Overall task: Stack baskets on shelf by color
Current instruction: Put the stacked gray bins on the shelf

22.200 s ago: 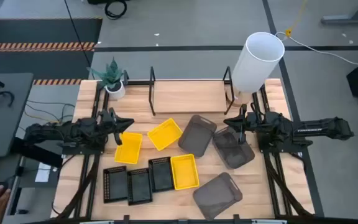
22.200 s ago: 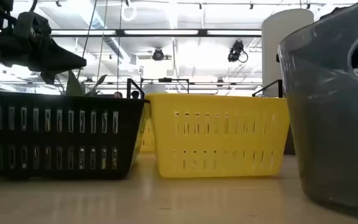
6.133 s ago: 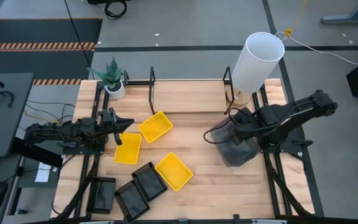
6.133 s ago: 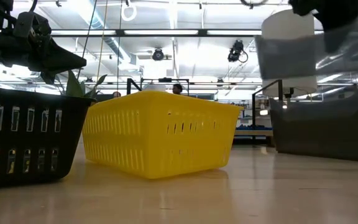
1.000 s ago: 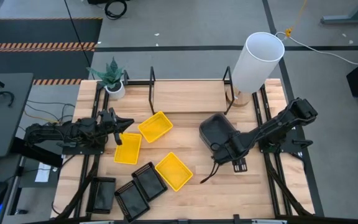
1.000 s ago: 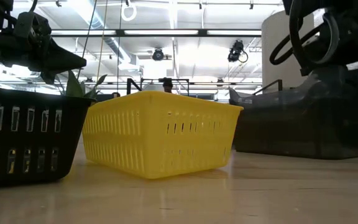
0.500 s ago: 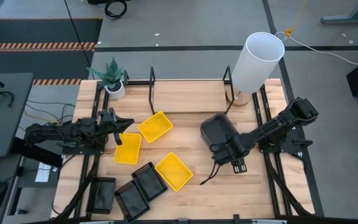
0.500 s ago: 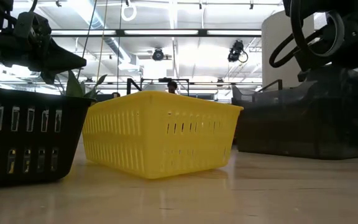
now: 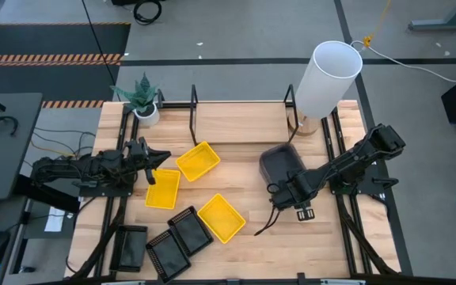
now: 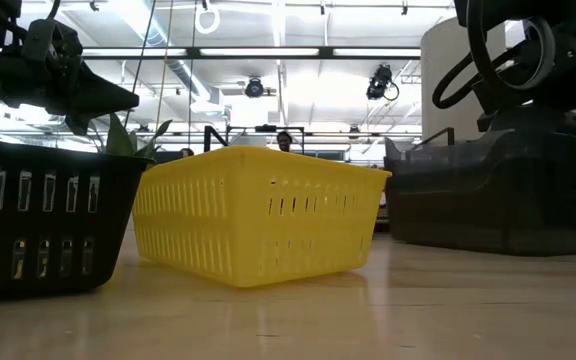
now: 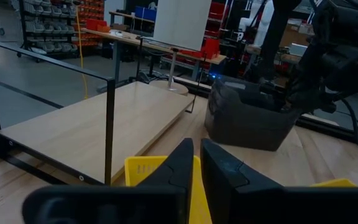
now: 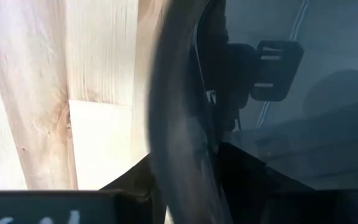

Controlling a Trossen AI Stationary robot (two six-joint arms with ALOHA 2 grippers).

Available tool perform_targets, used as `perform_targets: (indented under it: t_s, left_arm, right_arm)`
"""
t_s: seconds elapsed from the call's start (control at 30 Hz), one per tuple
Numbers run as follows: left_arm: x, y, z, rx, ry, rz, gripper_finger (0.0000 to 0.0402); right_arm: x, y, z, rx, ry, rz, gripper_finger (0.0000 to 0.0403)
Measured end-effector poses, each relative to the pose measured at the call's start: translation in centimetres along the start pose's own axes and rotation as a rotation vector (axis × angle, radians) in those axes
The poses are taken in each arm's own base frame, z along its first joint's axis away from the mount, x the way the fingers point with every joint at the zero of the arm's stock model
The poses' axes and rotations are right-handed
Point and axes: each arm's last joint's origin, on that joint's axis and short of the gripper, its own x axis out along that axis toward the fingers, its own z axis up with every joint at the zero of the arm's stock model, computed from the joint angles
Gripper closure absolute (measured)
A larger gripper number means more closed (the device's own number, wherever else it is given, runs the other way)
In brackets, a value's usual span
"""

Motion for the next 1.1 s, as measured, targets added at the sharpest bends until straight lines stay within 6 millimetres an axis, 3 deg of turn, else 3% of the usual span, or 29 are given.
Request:
perform_targets:
  t_s: [0.5,0.87,1.1]
  left_arm:
    - [0.0,0.0,0.0,0.0,0.0,0.0,0.0364]
    - [0.0,0.0,0.0,0.0,0.0,0.0,0.0369]
    - [0.0,0.0,0.0,0.0,0.0,0.0,0.0363]
  right_arm:
    - [-0.6,0.1,0.6,0.01,-0.03,0.013,0.0388]
    - [-0.9,0.3,0.7,0.033,-0.027,0.062,0.0388]
    - [-3.6,0.4,1.3,0.037,-0.058,0.061,0.0388]
